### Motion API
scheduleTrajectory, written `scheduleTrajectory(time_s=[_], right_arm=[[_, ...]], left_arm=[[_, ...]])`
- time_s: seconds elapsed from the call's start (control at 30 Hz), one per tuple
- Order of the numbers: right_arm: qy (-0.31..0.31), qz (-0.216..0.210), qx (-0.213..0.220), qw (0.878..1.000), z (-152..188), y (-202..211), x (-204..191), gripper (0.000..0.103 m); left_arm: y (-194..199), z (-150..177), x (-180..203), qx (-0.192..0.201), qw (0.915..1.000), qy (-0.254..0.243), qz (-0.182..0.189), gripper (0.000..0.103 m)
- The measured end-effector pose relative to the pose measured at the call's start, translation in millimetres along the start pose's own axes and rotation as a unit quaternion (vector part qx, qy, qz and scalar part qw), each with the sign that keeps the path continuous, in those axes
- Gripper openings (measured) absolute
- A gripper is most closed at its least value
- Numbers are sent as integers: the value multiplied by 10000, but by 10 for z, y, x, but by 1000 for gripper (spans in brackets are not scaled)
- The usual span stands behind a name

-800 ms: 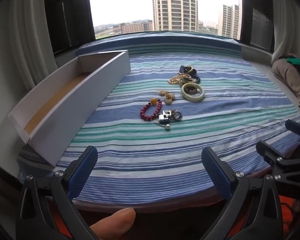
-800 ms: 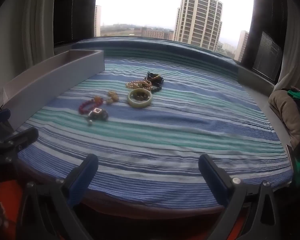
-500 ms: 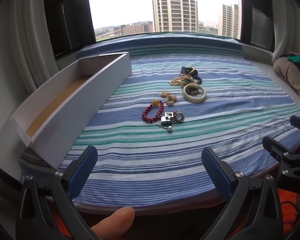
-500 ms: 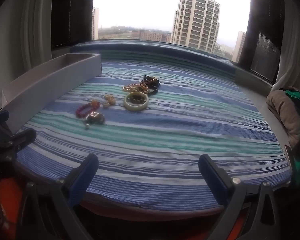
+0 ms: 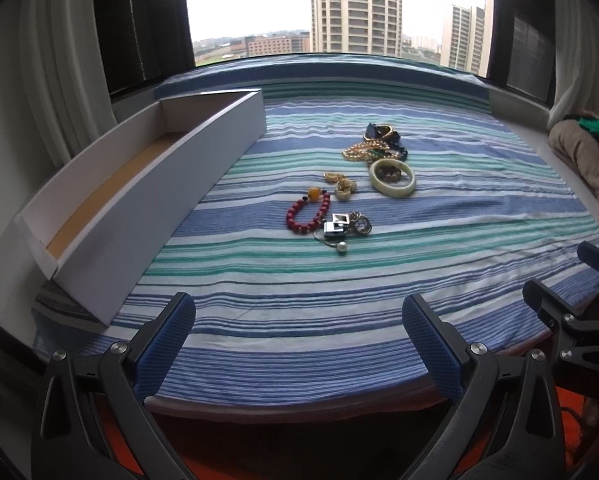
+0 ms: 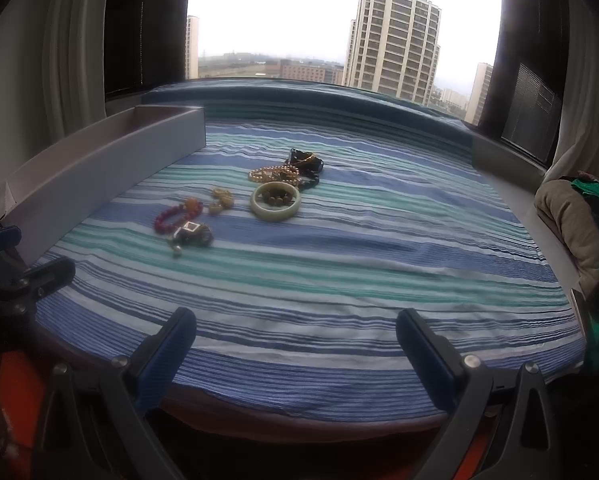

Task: Organize jewelry

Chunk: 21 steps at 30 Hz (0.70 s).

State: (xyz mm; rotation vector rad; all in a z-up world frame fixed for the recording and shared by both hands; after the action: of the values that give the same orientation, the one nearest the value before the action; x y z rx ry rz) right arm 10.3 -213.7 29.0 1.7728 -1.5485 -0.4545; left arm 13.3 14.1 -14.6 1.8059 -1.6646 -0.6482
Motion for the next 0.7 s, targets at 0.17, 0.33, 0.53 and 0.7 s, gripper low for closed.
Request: scheduleTrajectory(time_s=[0.17,0.33,0.53,0.7], right_arm=[[-16,-36,-50,10000,15,-20,-3,102],[9,-55,-73,10000,17,-36,-19,102],[1,-52,-91,9999,13,-57,-26,102],[6,-69,-107,9999,19,-64,-40,102]], left_arm=[[5,5,13,12,10000,-22,5,103],[-13,17,28,-60,10000,-14,74,103],[-22,24,34,-98,9999,1,109,103],[-50,38,57,-161,9998,-12,145,103]])
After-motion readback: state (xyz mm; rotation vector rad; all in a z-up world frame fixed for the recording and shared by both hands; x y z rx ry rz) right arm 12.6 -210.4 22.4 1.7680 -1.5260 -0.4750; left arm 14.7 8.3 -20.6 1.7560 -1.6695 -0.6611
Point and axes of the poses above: each gripper's, at about its wrist camera, not at the fingertips, and y roughly against the way its jaws point, x to its right, z to its underside, the point moved 1 cm from there along -y, roughly the way its jaws point, and after that the axes turned 6 degrees about y, right-handed, at the moved point
